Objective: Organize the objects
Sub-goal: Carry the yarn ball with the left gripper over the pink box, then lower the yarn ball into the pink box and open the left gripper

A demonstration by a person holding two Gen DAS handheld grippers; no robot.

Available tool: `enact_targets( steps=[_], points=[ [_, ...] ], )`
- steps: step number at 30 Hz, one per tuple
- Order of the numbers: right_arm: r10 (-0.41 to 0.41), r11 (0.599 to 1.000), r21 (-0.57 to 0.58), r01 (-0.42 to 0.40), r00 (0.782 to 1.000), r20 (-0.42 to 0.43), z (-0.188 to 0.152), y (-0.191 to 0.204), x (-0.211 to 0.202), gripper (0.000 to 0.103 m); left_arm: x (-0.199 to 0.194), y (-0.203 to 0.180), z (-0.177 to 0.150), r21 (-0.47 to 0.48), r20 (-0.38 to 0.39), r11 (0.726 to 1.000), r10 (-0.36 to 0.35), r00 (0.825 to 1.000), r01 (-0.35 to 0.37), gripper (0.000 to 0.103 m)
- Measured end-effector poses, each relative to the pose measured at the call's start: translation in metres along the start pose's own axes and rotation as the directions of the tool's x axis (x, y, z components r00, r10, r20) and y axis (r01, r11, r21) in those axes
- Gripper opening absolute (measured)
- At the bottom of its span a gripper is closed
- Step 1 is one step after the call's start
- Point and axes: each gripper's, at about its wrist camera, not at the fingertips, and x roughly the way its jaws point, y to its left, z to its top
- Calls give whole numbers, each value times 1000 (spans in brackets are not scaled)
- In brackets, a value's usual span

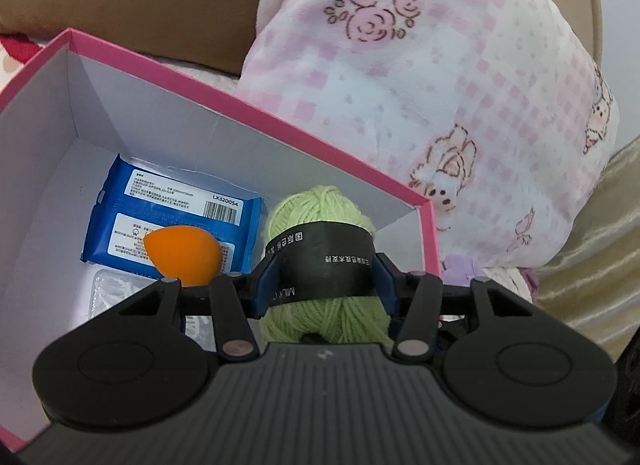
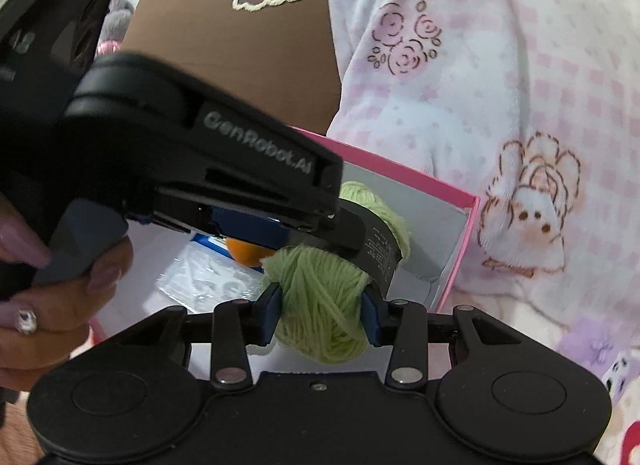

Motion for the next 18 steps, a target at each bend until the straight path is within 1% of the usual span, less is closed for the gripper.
enact_targets(
  steps=[3, 6, 9, 11, 14, 16, 18],
  points=[
    [4, 999, -41, -3, 1000, 12, -3, 3, 2, 50, 6, 7, 2, -31, -17, 999, 12, 1000, -12, 49],
    [8, 997, -81, -7, 1000, 6, -4, 8, 2, 52, 9, 13, 2, -50, -27, 999, 19, 999, -20, 48],
    [12, 991, -133, -12, 1000, -2, -5, 13, 3, 53, 9, 17, 2, -69, -22, 997, 28, 999, -30, 48],
    [7, 986, -169, -6, 1000, 6, -7, 15, 3, 53, 9, 18, 1, -72, -22, 997, 31, 999, -33, 47],
    [-15, 984, -176, 17, 1000, 16, -10, 16, 3, 47, 8, 19, -1, -83, -24, 996, 35, 999, -37, 46],
    [-50, 981, -188, 52, 999, 15, -10, 18, 4, 42, 7, 19, -1, -82, -32, 996, 30, 999, -33, 46],
    [-81, 977, -195, 82, 997, 16, -10, 18, 5, 41, 4, 18, -3, -80, -35, 996, 35, 999, -37, 46]
  ],
)
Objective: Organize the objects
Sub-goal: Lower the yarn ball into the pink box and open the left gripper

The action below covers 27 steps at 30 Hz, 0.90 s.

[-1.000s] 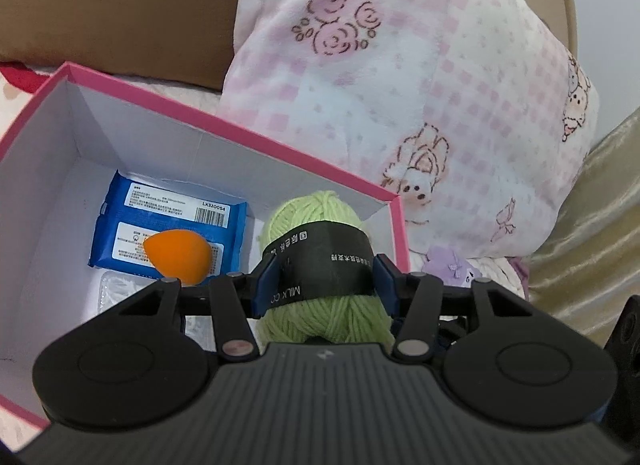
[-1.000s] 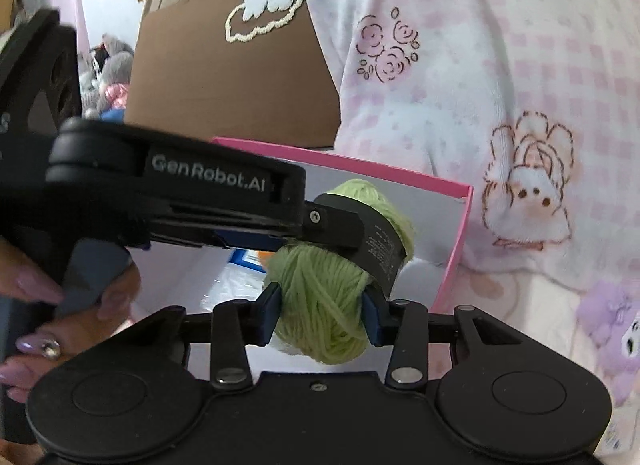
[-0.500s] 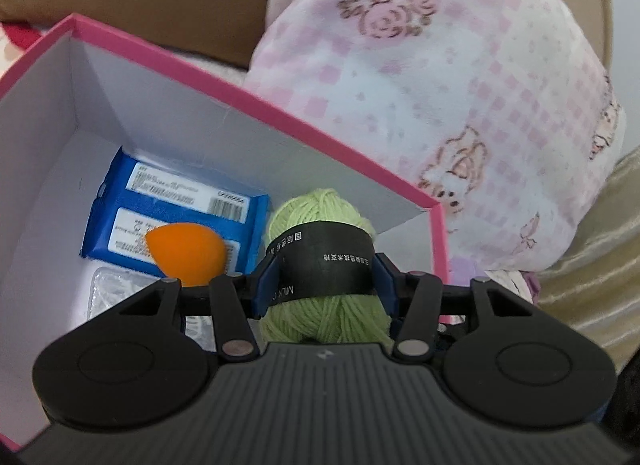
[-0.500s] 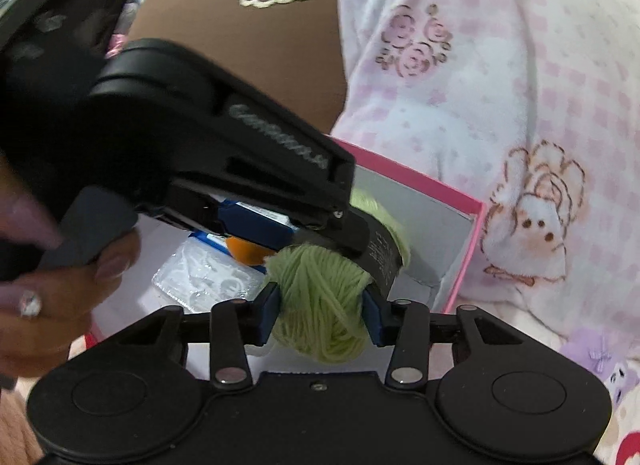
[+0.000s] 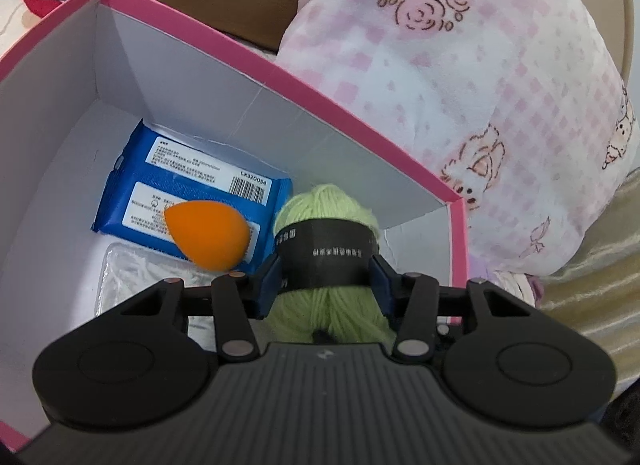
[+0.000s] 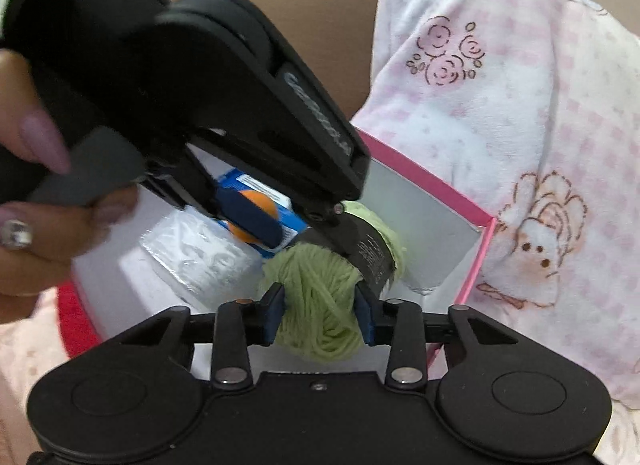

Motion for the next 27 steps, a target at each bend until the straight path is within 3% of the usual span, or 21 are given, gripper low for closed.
enact_targets(
  steps=[7, 12, 14, 16, 21, 27],
  points=[
    [5, 1000, -3, -5, 1000, 14, 0, -3, -1, 43, -5, -2, -4, -2, 3, 1000, 24, 1000, -24, 42],
    [52, 999, -7, -53, 997, -49, 2, -4, -6, 41, 1, 12, -5, -93, -50, 995, 17, 999, -22, 36],
    [38, 999, -7, -39, 997, -62, 3, -4, -8, 37, 1, 12, -5, -67, -38, 997, 30, 999, -32, 35],
    [11, 1000, -29, -13, 998, -60, 2, -1, -9, 27, 2, 10, -6, -56, -29, 998, 38, 999, -40, 33],
    [-83, 994, -73, 80, 996, -29, -6, 5, -2, 26, 10, 13, -12, -75, 2, 997, 19, 1000, -19, 32],
    [-47, 997, -61, 45, 999, -26, -5, 2, -5, 27, 19, 6, -20, -37, 12, 999, 0, 1000, 0, 32]
  ],
)
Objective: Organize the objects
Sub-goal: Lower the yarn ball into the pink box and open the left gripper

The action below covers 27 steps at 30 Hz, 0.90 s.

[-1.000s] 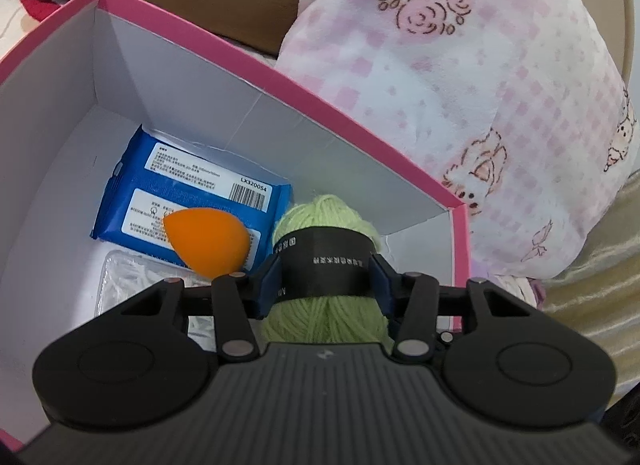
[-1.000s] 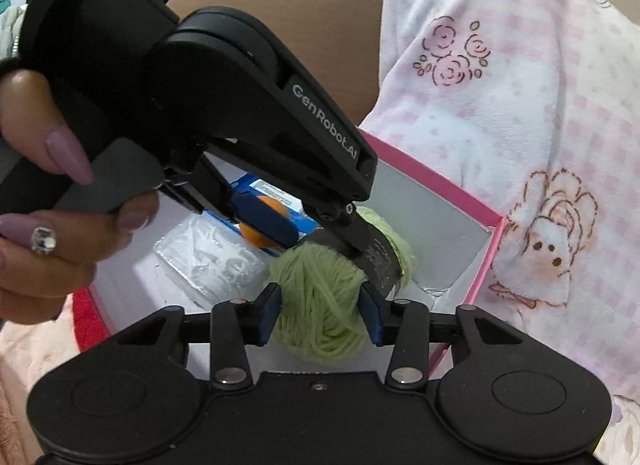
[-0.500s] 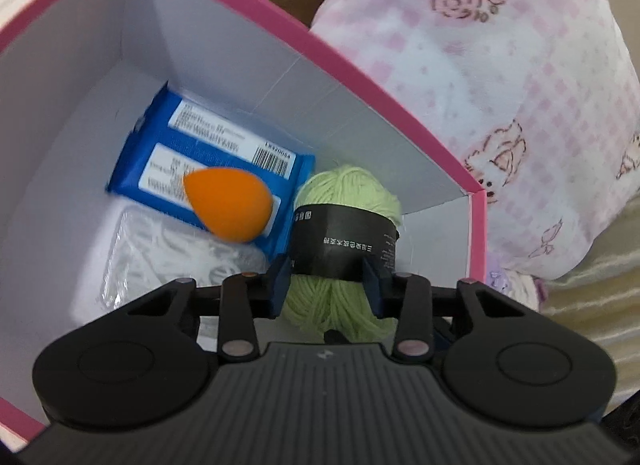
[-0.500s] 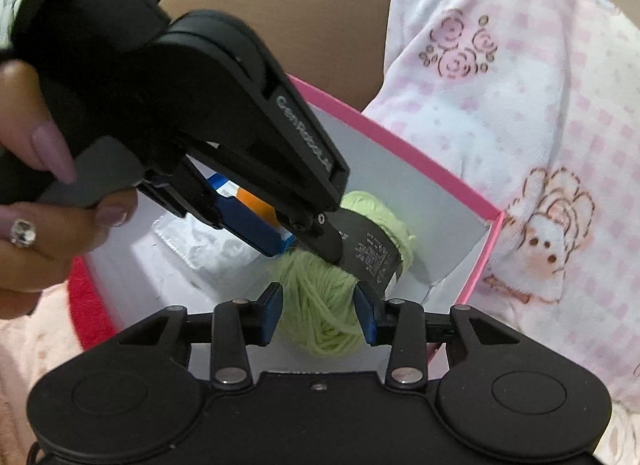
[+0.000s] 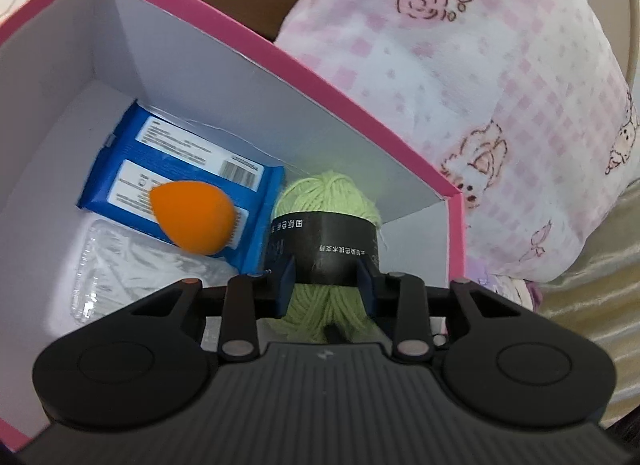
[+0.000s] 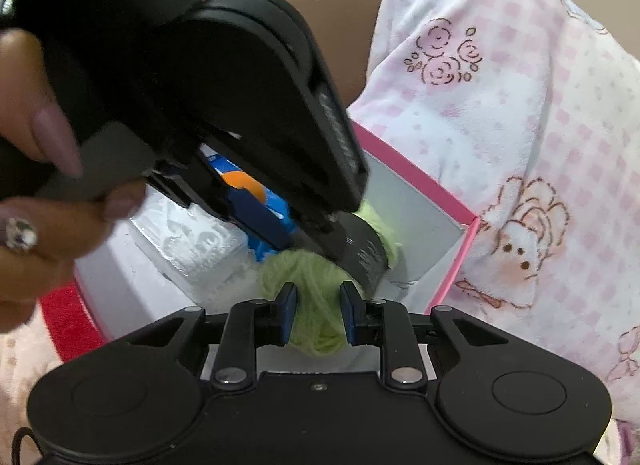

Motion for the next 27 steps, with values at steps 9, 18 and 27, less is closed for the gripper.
enact_targets(
  steps=[9, 18, 27],
  points=[
    [-68, 998, -16, 68, 998, -16, -1, 4, 3, 25, 18, -9, -6, 3, -25, 997, -74, 997, 74, 32],
    [24, 998, 51, -22, 999, -37, -1, -1, -7, 26, 22, -8, 3, -18, -3, 1000, 21, 1000, -21, 36],
    [144, 971, 189, -146, 989, 21, -12, -19, -37, 36, -7, -35, -13, 28, 11, 997, 74, 997, -74, 40]
  ],
)
